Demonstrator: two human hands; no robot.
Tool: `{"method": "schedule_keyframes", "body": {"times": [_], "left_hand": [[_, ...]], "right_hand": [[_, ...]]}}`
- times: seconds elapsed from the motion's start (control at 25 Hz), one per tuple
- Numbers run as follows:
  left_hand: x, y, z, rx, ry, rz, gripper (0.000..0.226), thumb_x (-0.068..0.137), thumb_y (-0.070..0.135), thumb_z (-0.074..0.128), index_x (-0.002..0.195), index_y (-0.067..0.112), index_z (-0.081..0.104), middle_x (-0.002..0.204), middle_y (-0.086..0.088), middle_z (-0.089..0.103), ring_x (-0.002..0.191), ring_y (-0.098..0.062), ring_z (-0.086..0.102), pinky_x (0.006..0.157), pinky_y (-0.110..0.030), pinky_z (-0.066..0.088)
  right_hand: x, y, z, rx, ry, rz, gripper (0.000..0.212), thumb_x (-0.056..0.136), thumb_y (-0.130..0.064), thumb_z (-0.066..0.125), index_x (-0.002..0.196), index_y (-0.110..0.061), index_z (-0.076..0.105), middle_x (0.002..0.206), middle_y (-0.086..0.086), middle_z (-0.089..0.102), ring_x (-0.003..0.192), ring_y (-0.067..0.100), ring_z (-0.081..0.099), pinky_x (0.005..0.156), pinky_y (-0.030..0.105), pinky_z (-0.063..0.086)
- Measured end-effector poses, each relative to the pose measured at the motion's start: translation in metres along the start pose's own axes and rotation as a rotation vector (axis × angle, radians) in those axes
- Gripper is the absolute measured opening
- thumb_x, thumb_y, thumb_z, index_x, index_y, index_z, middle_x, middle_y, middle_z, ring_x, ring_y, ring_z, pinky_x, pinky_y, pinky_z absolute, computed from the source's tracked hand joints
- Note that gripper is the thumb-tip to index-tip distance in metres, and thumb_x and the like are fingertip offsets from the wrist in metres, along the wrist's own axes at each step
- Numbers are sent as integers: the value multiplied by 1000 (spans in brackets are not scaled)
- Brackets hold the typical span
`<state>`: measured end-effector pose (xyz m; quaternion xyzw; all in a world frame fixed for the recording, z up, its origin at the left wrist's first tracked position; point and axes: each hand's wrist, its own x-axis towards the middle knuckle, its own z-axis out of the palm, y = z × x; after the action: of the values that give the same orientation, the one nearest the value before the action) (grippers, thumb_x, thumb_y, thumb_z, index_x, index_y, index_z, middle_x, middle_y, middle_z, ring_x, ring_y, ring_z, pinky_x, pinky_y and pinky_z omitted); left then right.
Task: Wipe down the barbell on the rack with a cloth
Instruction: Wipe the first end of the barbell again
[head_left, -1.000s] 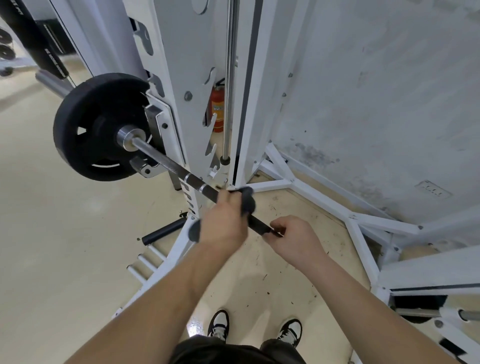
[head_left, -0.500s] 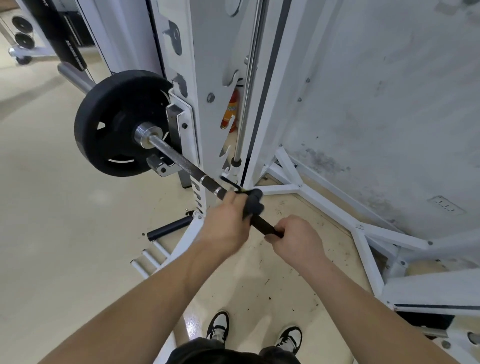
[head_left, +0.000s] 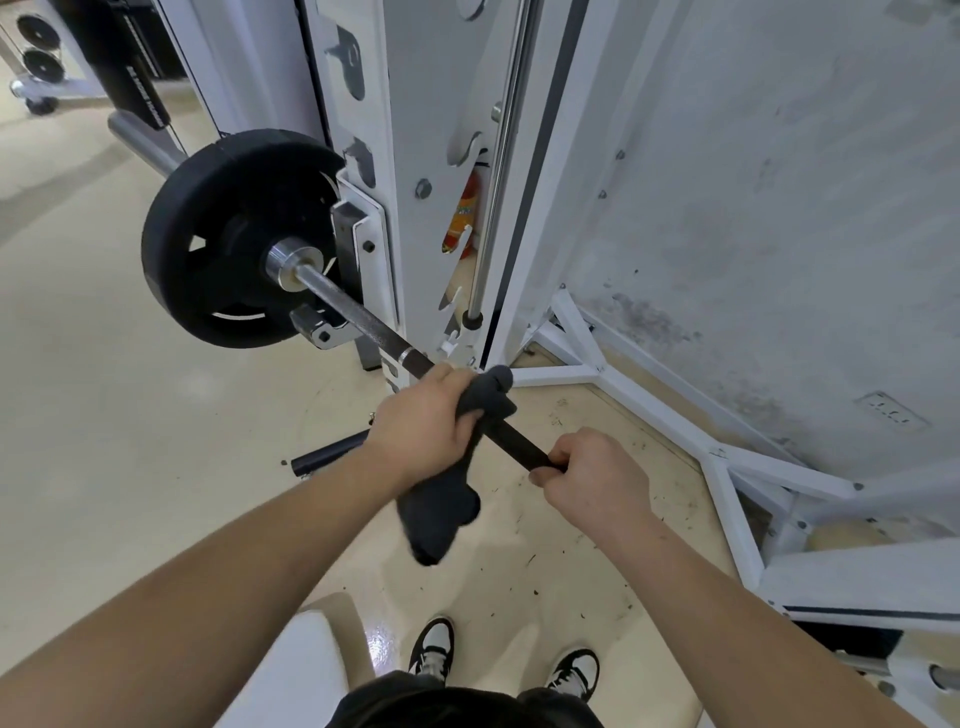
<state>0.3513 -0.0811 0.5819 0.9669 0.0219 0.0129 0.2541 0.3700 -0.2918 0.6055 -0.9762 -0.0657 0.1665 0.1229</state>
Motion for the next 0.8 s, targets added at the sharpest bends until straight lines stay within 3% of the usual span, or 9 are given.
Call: {"method": "schedule_keyframes", "body": {"times": [0.16,0.24,0.32,0.44,0.6,0.68,0.8], "left_hand": [[9,32,10,35,89,-238,25,99,31,56,120,16,57,118,-5,52,90,-35,66,65,-39,47],[-12,58,23,26,-62,-88,27,100,33,56,124,20,56,119,-2,51,92,-33,66,67,-38,45],[-14,58,18,38,-145,14,27,99,37,56,124,25,58,114,1,53,92,-28,65,67,-37,48],[18,56,8,145,-54,-58,17,94,30,61,107,21,64,106,0,54,81,-26,63,65,-38,54],[11,104,29,168,-326,35,12,85,22,62,97,25,59,101,1,63,86,-26,64,71,-39,57],[10,110,26,143,-416,82,11,89,25,61,99,27,58,101,2,64,91,-25,64,73,-40,56],[42,85,4,289,-357,-72,26,88,24,63,113,27,62,103,0,65,92,-25,63,73,-39,54]], "right_hand": [[-4,10,1,119,-36,6,15,88,-46,70,85,-33,77,70,-8,63,59,12,60,51,26,42],[-7,19,-2,169,-82,3,18,91,-43,66,83,-30,77,70,-6,63,61,17,58,53,28,40],[-11,31,-8,190,-72,12,22,95,-33,62,82,-22,75,80,-5,66,68,21,61,59,34,49],[-24,50,-15,310,-8,23,29,97,-21,56,71,-21,69,73,-6,64,66,19,59,65,40,55],[-32,64,-16,433,55,72,25,97,-15,56,81,-18,75,82,-4,70,76,23,64,71,37,54],[-32,66,-16,443,66,75,22,97,-15,56,88,-15,76,90,1,74,84,25,67,80,41,56],[-35,70,-17,447,47,49,23,97,-16,57,79,-19,72,78,-3,69,77,24,64,75,36,54]]}}
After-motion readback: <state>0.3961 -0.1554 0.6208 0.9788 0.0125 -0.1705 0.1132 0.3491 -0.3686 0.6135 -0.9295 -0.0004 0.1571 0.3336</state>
